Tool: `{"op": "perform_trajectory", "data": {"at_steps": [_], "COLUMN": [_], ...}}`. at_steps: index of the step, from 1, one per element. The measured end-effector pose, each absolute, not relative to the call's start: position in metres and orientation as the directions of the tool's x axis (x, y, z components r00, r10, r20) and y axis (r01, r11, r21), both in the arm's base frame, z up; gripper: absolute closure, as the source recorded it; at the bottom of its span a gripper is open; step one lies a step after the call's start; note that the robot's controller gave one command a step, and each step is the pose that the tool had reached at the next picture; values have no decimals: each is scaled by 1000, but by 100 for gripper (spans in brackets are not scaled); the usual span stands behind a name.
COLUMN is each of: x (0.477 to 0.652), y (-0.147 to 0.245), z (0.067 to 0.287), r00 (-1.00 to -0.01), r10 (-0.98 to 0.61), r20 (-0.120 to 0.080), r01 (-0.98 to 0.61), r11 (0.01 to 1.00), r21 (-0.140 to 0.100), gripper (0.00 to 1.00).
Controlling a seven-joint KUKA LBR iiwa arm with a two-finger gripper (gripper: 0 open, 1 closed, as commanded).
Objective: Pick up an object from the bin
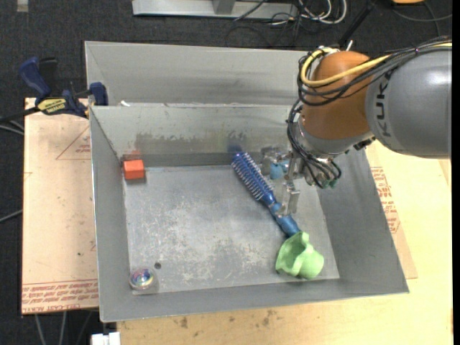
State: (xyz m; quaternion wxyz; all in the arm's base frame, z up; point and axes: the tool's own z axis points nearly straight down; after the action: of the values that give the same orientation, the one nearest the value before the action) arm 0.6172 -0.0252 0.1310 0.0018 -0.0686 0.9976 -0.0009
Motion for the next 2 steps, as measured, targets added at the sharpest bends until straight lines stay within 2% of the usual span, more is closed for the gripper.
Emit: {"op": "perform_trajectory", "data": {"at_steps": [1,2], "x": [632,632], "y": [-27,-25], "z": [68,70], "r00": [-1000,-1000], "r10": [-2,-2], "r20": [-1,-1], "r01": [-2,-2], "r11": [1000,1000], "r21": [1,4], "gripper": [0,100]}}
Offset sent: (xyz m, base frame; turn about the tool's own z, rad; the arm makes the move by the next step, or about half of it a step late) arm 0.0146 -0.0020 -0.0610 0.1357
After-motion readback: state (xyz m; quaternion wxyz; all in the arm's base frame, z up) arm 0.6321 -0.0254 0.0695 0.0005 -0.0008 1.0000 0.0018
